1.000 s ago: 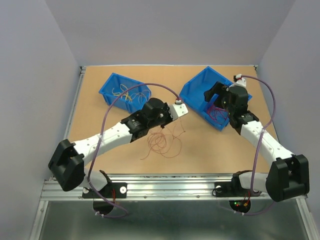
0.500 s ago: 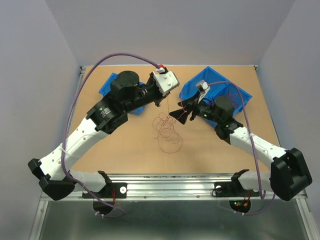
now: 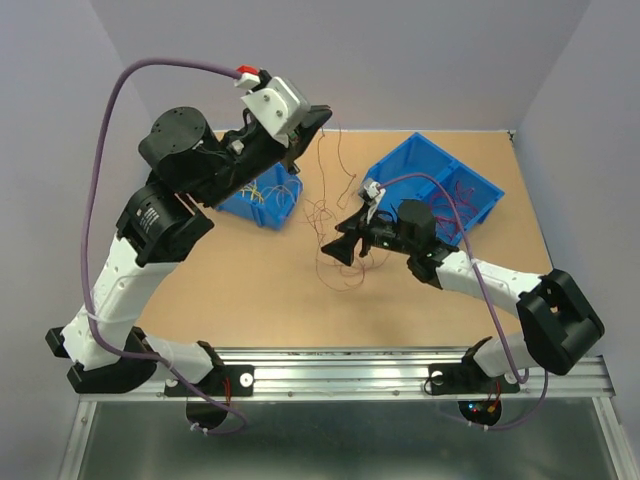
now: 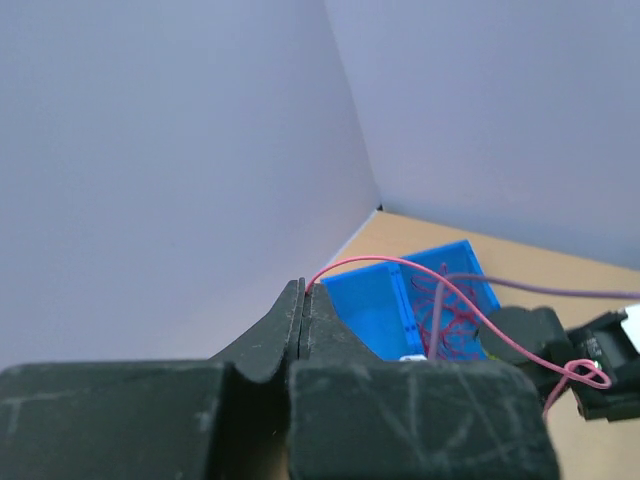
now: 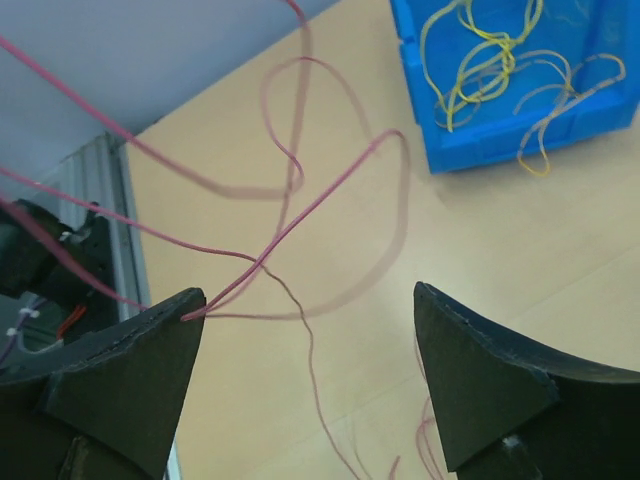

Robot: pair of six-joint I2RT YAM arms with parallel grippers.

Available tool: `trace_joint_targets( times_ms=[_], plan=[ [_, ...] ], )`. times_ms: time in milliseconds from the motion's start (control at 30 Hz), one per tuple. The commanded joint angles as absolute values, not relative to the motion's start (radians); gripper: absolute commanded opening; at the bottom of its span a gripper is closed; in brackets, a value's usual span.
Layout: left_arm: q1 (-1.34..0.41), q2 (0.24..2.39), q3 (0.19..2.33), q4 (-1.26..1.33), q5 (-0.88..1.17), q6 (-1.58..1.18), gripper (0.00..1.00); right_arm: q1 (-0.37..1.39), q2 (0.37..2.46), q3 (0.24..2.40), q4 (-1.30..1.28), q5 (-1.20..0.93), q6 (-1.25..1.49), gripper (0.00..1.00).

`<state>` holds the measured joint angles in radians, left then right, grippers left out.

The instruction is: Untangle the cables

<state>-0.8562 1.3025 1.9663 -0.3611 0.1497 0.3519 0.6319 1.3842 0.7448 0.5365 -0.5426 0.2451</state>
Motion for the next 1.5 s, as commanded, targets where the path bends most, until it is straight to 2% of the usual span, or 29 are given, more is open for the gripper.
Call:
trace_joint_targets(
  times_ms=[0, 33, 67, 133, 167, 233, 400, 467, 500, 533, 633, 767, 900, 1133, 1367, 1467],
  plan=[
    [-0.857, 1.275, 2.036, -0.278, 0.055, 0.307, 0.0, 0.643, 1.407, 0.815, 0.515, -0.482, 0.199, 0.86],
    [-0.857, 1.257, 2.03, -0.244, 0.051, 0.301, 0.0, 0.646, 1.411, 0.822, 0.506, -0.476, 0.198, 0.84],
    [-0.857, 1.24, 2.02, -0.215, 0.051, 0.29, 0.0, 0.646, 1.411, 0.825, 0.499, -0.472, 0.196, 0.69],
    [-0.857, 1.227, 2.022, -0.193, 0.038, 0.275, 0.0, 0.646, 1.413, 0.838, 0.477, -0.462, 0.193, 0.59],
    [-0.857, 1.223, 2.023, -0.183, 0.016, 0.272, 0.0, 0.647, 1.414, 0.844, 0.463, -0.462, 0.19, 0.48],
    [-0.857, 1.207, 2.028, -0.138, -0.032, 0.253, 0.0, 0.649, 1.417, 0.845, 0.462, -0.469, 0.19, 0.44],
    [-0.857, 1.161, 1.99, -0.008, -0.21, 0.213, 0.0, 0.657, 1.443, 0.854, 0.462, -0.474, 0.192, 0.44],
    [-0.857, 1.137, 1.976, 0.061, -0.242, 0.201, 0.0, 0.661, 1.465, 0.853, 0.491, -0.504, 0.205, 0.5],
    [-0.857, 1.126, 1.964, 0.098, -0.248, 0.201, 0.0, 0.666, 1.497, 0.847, 0.512, -0.527, 0.213, 0.58],
    [-0.857, 1.123, 1.96, 0.112, -0.261, 0.199, 0.0, 0.684, 1.517, 0.844, 0.569, -0.581, 0.228, 0.73],
    [-0.857, 1.124, 1.976, 0.141, -0.293, 0.218, 0.0, 0.741, 1.598, 0.865, 0.609, -0.621, 0.212, 0.84],
    [-0.857, 1.152, 2.01, 0.133, -0.429, 0.265, 0.0, 0.83, 1.66, 0.902, 0.607, -0.63, 0.172, 0.85],
    [-0.857, 1.134, 1.944, 0.159, -0.449, 0.302, 0.0, 0.859, 1.643, 0.894, 0.607, -0.606, 0.144, 0.84],
    [-0.857, 1.098, 1.893, 0.161, -0.396, 0.27, 0.0, 0.871, 1.554, 0.855, 0.61, -0.533, 0.118, 0.85],
    [-0.857, 1.068, 1.807, 0.153, -0.278, 0.192, 0.0, 0.89, 1.442, 0.79, 0.64, -0.356, 0.098, 0.96],
    [-0.857, 1.069, 1.781, 0.153, -0.235, 0.135, 0.0, 0.89, 1.42, 0.764, 0.67, -0.318, 0.1, 0.97]
  ],
)
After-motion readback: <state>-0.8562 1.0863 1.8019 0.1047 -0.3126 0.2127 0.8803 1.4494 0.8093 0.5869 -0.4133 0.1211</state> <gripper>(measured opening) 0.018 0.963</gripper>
